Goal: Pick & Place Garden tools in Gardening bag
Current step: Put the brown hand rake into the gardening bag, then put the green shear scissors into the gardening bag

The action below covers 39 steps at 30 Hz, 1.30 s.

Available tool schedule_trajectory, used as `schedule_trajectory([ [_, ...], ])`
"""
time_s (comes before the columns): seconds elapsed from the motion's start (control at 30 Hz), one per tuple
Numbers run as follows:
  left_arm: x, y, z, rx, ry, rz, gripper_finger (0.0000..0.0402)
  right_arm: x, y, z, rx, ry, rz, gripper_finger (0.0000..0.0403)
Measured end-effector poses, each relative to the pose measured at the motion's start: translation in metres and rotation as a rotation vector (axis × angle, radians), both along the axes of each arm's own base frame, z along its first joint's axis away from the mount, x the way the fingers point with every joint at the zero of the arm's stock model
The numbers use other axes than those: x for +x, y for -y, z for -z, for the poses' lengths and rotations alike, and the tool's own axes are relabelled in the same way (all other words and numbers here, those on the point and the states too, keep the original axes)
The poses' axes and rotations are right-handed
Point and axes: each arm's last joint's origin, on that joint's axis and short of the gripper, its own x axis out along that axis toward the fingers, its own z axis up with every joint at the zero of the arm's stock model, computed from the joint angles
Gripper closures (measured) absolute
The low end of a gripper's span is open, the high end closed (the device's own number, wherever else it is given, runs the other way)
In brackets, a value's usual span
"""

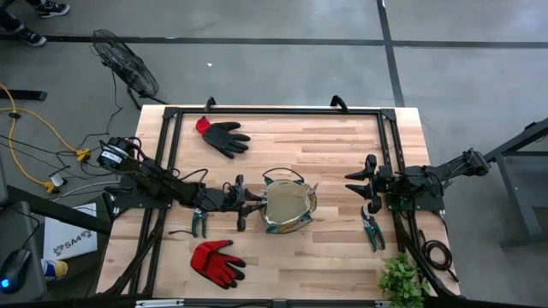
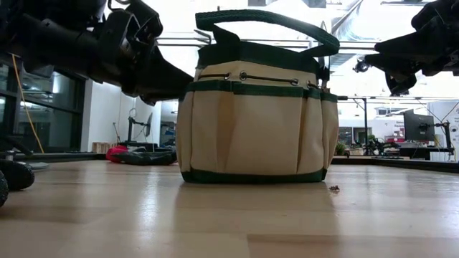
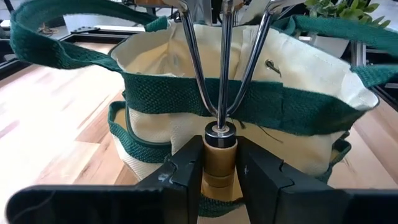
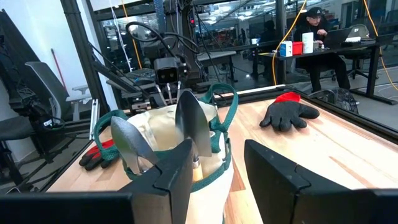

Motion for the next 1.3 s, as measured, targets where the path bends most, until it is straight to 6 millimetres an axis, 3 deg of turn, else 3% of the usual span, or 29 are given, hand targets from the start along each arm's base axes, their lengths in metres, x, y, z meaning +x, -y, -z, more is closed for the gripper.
schedule_trajectory([
  [0.5, 0.000, 0.000, -0.002, -0.001, 0.020, -0.004, 0.0312, 0.000, 0.000, 0.000, 0.000, 0.000, 0.000, 0.0266],
  [0.93, 0.000, 0.000, -0.002, 0.002, 0.022, -0.006, 0.0204, 0.000, 0.000, 0.000, 0.000, 0.000, 0.000, 0.0266],
  [1.3, -0.007, -0.003, -0.011, 0.039, 0.013, -0.003, 0.0197, 0.000, 0.000, 0.000, 0.000, 0.000, 0.000, 0.0266],
])
